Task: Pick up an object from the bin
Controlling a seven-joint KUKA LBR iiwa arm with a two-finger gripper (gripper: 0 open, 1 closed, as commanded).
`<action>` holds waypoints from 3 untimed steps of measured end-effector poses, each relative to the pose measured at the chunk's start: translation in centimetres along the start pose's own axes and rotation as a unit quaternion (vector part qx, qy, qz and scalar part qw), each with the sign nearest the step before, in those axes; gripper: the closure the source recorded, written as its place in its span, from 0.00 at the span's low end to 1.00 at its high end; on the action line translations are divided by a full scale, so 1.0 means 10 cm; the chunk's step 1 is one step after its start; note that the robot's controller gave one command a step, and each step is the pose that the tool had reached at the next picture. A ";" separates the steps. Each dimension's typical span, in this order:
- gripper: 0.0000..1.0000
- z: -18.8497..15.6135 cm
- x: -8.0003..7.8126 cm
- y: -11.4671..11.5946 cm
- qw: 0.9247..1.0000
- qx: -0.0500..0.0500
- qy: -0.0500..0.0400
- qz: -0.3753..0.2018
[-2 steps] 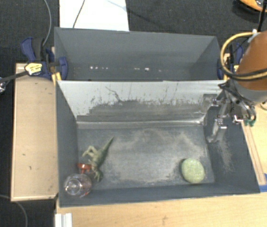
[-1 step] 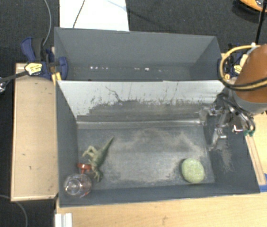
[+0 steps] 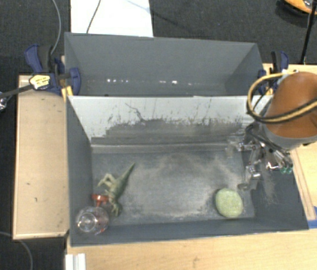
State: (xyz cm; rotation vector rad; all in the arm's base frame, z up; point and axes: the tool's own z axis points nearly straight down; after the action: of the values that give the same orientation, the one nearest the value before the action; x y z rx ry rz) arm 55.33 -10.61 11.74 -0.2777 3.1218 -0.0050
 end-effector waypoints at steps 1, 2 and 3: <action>0.00 0.32 0.30 0.00 0.997 -0.002 -0.001 -0.076; 0.00 0.40 0.53 0.15 0.988 0.001 0.000 -0.155; 1.00 0.39 0.59 0.56 0.974 -0.002 -0.002 -0.226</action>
Offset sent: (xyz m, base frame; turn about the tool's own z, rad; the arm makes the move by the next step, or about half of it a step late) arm -0.0685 0.0266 -0.0474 -0.3735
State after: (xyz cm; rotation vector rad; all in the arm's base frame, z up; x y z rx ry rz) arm 48.55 -6.19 7.81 -0.9749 2.9768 0.0005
